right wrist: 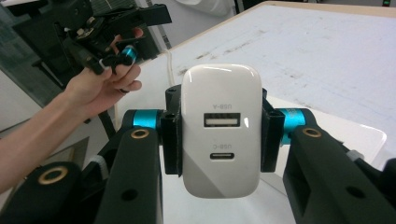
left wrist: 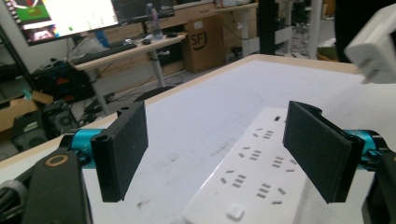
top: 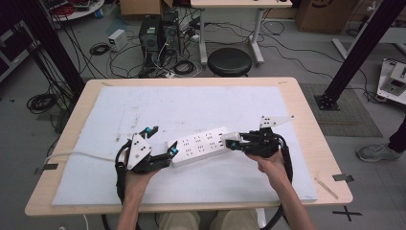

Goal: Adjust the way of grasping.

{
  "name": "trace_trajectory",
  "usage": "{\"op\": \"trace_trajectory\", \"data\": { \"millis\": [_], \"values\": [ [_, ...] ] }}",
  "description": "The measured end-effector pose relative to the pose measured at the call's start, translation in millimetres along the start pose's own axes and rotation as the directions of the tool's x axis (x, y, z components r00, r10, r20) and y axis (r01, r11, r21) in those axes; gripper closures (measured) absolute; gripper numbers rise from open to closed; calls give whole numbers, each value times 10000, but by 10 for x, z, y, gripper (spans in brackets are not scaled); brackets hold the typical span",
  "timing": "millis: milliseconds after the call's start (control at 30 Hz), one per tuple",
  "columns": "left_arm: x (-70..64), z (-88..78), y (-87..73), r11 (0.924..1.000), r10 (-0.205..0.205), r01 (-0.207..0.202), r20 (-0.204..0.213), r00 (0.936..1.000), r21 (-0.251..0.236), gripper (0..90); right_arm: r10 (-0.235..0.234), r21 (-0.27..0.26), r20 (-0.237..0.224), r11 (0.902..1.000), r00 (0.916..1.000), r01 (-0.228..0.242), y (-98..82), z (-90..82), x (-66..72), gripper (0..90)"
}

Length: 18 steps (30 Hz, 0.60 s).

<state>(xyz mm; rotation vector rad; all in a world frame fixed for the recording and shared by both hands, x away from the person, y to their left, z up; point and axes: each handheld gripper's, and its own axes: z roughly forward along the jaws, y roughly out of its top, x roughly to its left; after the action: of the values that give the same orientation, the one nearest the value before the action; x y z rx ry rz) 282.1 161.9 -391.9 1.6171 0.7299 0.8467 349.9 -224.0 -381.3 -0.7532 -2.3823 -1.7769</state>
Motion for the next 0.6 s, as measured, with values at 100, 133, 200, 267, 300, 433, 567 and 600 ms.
{"op": "trace_trajectory", "data": {
  "millis": [100,133,200,267,300,433,567,600],
  "values": [
    [64,-45,-28,9998,-195,197,-231,9995,66,222,-94,20,55,10000,9999,94,4,-16,10,629],
    [128,-93,-52,9992,-362,368,-448,9983,130,222,-151,2,62,9999,9999,151,6,-25,12,629],
    [142,-107,-59,9991,-403,410,-483,9980,142,222,-167,-48,83,9998,9998,168,8,-46,17,629],
    [212,-173,-87,9979,-608,624,-770,9952,193,222,-189,-84,111,9998,9998,190,5,-69,23,629],
    [212,-173,-87,9979,-608,624,-770,9952,193,222,-189,-84,111,9998,9998,190,5,-69,23,629],
    [384,-315,-151,9952,-843,907,-1479,9854,372,222,-238,-130,261,9996,9994,242,-10,-108,18,628],
    [473,-387,-201,9938,-980,1062,-1886,9772,339,219,-343,-216,383,9991,9987,351,-20,-138,15,628],
    [501,-407,-216,9929,-1045,1136,-1990,9744,349,210,-309,-202,389,9993,9988,317,-22,-146,17,628]
  ]
}}
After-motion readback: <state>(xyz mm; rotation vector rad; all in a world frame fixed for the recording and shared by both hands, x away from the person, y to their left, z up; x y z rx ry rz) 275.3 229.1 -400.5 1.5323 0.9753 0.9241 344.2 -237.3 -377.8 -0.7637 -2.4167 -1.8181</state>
